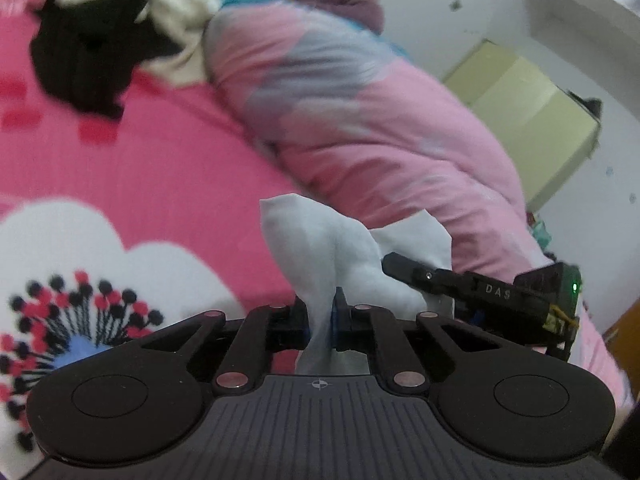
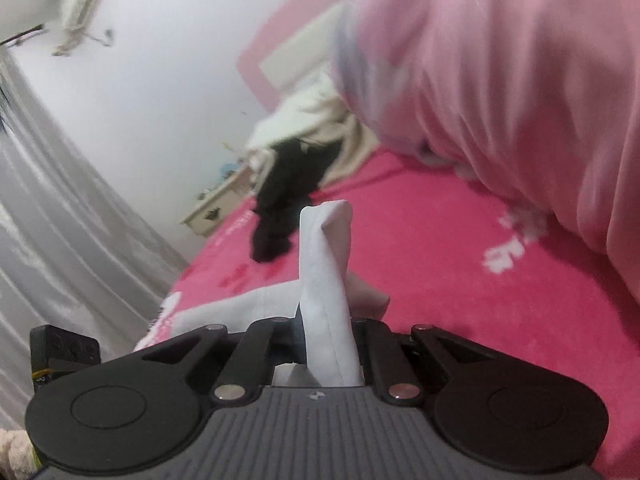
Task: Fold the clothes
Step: 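Lift the folded shirt with both grippers and carry it toward the clothes stack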
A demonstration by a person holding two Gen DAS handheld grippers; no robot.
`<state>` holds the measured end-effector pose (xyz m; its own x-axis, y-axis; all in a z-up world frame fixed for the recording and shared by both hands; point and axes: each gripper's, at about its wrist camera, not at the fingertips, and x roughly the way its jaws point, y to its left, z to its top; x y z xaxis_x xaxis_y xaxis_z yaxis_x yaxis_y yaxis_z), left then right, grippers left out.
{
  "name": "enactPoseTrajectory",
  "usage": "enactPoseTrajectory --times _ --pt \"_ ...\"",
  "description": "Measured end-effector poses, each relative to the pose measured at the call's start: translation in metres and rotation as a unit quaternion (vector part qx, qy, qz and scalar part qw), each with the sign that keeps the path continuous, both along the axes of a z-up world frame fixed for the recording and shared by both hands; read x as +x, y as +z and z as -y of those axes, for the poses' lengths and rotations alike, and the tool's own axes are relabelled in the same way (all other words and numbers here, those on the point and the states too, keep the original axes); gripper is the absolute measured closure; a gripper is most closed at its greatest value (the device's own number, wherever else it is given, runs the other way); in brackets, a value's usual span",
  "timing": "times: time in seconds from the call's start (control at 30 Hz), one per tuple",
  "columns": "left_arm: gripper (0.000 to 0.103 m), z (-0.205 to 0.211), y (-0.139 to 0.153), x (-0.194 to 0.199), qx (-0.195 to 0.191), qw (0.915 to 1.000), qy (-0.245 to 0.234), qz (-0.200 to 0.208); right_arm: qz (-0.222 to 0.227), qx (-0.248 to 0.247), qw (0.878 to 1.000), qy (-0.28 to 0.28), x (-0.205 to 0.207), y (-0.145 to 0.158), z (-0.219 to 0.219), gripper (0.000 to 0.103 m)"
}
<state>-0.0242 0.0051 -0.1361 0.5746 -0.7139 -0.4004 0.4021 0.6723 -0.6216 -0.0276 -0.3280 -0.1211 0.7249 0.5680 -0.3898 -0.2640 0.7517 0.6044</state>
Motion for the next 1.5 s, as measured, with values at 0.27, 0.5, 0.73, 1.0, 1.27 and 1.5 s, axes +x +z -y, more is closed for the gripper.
enactPoseTrajectory --times 0.27,0.5,0.73,1.0,1.27,1.5 --pt "0.096 -0.026 0.051 -0.063 0.018 0.9983 0.004 0.055 0.066 -0.003 0.996 0.052 -0.040 0.057 -0.029 0.095" --pt "0.096 -0.062 0.074 -0.118 0.010 0.9918 0.069 0.107 0.113 -0.011 0.984 0.135 -0.045 0.094 -0.078 0.095" --pt "0.096 -0.120 0.075 -0.172 -0.020 0.9738 0.195 0.116 0.099 0.016 0.965 0.242 -0.025 0.115 -0.160 0.095" --pt "0.096 -0.189 0.083 -0.232 -0.020 0.9354 0.345 0.074 0.094 0.017 0.920 0.380 -0.013 0.110 -0.295 0.095" --pt "0.096 -0.246 0.087 -0.254 0.015 0.8752 0.484 0.001 0.038 -0.001 0.878 0.476 0.009 0.079 -0.430 0.095" --pt "0.096 -0.288 0.075 -0.255 0.024 0.8208 0.561 -0.104 0.015 -0.064 0.834 0.548 -0.006 0.055 -0.521 0.095"
